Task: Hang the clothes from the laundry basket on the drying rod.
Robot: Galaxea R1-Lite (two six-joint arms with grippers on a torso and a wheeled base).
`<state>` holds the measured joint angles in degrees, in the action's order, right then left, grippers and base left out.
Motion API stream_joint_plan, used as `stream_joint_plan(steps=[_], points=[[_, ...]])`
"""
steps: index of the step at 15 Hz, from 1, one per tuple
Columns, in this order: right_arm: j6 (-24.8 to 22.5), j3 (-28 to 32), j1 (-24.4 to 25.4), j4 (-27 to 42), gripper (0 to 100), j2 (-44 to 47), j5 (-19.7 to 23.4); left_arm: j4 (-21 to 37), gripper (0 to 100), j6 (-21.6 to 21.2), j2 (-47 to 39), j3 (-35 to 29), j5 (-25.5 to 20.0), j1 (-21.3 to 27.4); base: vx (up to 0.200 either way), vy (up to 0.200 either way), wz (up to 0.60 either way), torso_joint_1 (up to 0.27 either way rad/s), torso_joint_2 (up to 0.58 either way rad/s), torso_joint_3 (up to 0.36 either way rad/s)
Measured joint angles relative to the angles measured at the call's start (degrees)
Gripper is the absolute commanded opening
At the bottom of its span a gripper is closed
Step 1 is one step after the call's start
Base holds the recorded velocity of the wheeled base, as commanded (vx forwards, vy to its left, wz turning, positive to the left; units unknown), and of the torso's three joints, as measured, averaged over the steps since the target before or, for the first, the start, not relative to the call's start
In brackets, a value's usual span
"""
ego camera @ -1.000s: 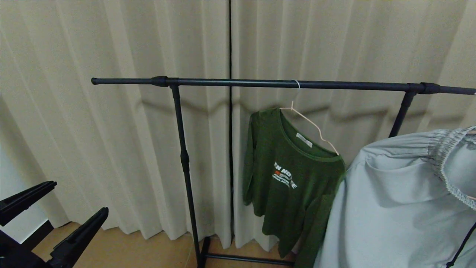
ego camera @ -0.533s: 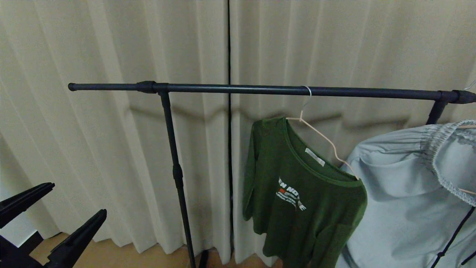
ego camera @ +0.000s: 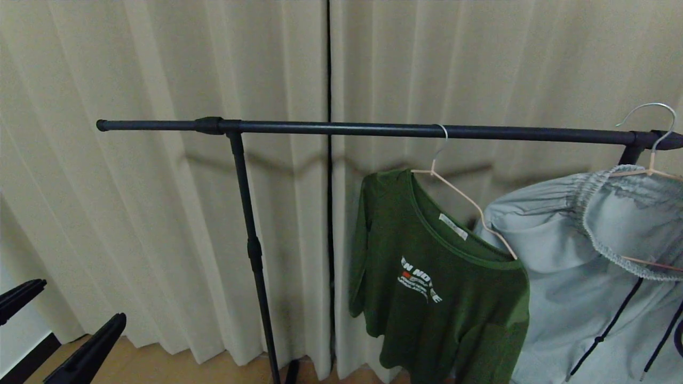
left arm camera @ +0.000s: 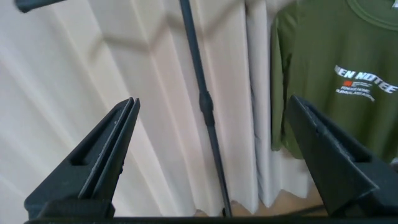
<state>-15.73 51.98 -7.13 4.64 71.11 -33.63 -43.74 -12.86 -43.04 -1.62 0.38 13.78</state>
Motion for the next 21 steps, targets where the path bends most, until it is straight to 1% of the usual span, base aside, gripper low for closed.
stream_joint_plan(steps=[2, 5, 6, 8, 9, 11, 14, 16, 21], points=[[0.21, 2.54, 0.39, -0.09, 0, 3.43, -0.61, 0.24, 100, -0.74, 2.97, 1.07, 0.05, -0.24, 0.0, 0.0, 0.0, 0.0, 0.0, 0.0], [0.51, 5.92, 0.79, -0.11, 0, 7.86, -1.28, 3.02, 100, -4.97, 8.87, 1.46, 0.05, -0.3, 0.0, 0.0, 0.0, 0.0, 0.0, 0.0], [0.54, 7.02, 1.07, -0.09, 0, 9.22, -1.62, 5.23, 100, -5.99, 11.04, 1.49, 0.05, -0.3, 0.0, 0.0, 0.0, 0.0, 0.0, 0.0], [0.54, 8.85, 1.82, -0.13, 0, 11.64, -2.96, 11.78, 100, -6.92, 15.18, 0.33, 0.05, -0.33, 0.0, 0.0, 0.0, 0.0, 0.0, 0.0], [0.56, 9.56, 2.51, -0.38, 0, 12.63, -3.58, 13.42, 100, -7.06, 16.73, -0.41, 0.05, -0.33, 0.0, 0.0, 0.0, 0.0, 0.0, 0.0], [0.56, 10.34, 3.47, -0.44, 0, 14.25, -4.55, 14.19, 100, -7.12, 18.77, -1.05, 0.0, -0.33, 0.0, 0.0, 0.0, 0.0, 0.0, 0.0], [0.98, 10.75, 7.51, -0.62, 0, 16.49, -8.62, 14.24, 100, -7.11, 20.29, -1.12, -0.02, -0.27, 0.0, 0.0, 0.0, 0.0, 0.0, 0.0], [1.0, 10.78, 9.91, -0.63, 0, 17.7, -10.53, 14.24, 100, -7.11, 20.88, -0.99, -0.05, -0.27, 0.0, 0.0, 0.0, 0.0, 0.0, 0.0], [0.98, 10.51, 13.25, -0.62, 0, 19.14, -11.08, 14.26, 100, -7.08, 21.36, -0.91, -0.02, -0.27, 0.0, 0.0, 0.0, 0.0, 0.0, 0.0]])
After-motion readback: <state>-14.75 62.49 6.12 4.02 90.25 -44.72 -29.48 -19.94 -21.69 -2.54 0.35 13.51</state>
